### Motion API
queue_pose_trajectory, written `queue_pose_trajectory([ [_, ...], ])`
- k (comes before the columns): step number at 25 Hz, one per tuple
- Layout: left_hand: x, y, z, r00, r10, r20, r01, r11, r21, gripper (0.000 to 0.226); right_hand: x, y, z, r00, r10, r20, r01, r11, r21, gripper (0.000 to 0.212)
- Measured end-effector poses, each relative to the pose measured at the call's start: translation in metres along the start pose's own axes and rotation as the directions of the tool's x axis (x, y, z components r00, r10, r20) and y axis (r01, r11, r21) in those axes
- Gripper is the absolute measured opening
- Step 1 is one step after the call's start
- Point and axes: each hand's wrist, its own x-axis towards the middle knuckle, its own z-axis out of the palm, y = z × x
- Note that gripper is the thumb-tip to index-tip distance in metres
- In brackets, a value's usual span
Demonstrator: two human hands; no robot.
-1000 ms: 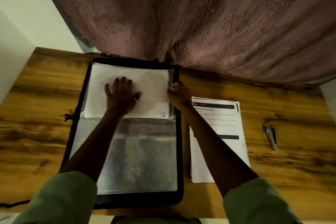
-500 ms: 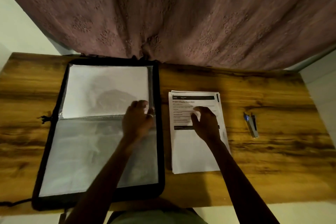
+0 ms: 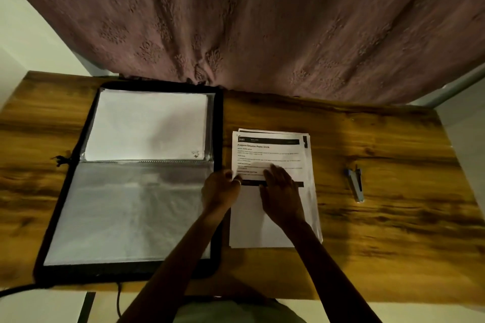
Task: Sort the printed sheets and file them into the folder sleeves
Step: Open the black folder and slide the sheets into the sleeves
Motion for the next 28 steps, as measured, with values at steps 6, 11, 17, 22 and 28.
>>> queue_pose_trajectory([
  [6,-0.003,0.0,0.011,0.986,0.11,-0.125,-0.117,0.992,-0.05,0.022,0.0,0.005,0.002,1.0,-0.002,0.009,0.001,1.0,0.03,0.051],
  [11,-0.008,-0.005,0.005,0.933,0.314,-0.177,-0.324,0.946,-0.028,0.024,0.016,0.003,-0.027,0.988,0.019,-0.15,0.01,0.982,0.189,0.046],
  [17,-0.007,-0.006,-0.031,0.863,0.5,-0.074,-0.506,0.854,-0.119,0.032,0.094,0.02,-0.121,0.99,-0.056,0.132,-0.005,0.905,0.425,0.084],
  [22,-0.011,-0.001,-0.044,0.893,0.448,0.041,-0.426,0.872,-0.241,0.028,0.127,0.001,-0.158,0.864,-0.152,0.48,0.031,0.968,0.25,0.051],
  [28,-0.011,-0.042,-0.059,0.964,0.209,0.167,-0.169,0.96,-0.225,0.025,0.115,0.007,-0.145,0.9,-0.088,0.428,-0.127,0.885,0.448,0.03],
])
